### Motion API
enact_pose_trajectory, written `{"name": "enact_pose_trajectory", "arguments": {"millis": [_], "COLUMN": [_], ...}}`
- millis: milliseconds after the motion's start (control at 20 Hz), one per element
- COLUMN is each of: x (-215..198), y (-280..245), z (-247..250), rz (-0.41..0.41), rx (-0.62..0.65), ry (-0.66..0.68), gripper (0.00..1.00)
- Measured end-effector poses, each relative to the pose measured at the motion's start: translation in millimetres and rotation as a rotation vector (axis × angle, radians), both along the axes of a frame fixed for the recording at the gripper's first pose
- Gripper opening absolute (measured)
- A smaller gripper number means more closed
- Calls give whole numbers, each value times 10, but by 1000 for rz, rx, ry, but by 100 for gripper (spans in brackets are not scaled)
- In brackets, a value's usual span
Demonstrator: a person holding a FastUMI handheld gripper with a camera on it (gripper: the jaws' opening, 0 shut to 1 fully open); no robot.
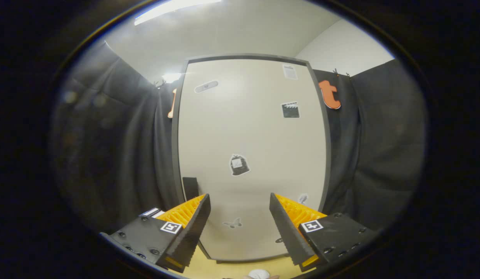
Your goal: Open the shoe cabinet door, grab the shoes and put them into the shoe cabinet, then close the shoe cabinet door.
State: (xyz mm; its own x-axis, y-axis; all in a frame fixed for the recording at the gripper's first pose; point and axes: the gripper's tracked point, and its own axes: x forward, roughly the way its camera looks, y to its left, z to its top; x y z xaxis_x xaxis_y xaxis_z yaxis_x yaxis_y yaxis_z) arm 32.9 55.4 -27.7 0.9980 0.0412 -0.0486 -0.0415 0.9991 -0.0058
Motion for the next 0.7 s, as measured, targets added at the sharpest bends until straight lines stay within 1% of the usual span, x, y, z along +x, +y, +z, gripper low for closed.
{"name": "enact_pose_trajectory", "arguments": {"millis": [200,400,600,700], "x": [240,456,647,703], "y": [361,659,801,826], "z": [-203,-426,-506,-539], "rz": [36,54,49,40], "rx": [0,-18,-7,-13], "ry": [28,48,41,43], "gripper": [96,96,95,91]}}
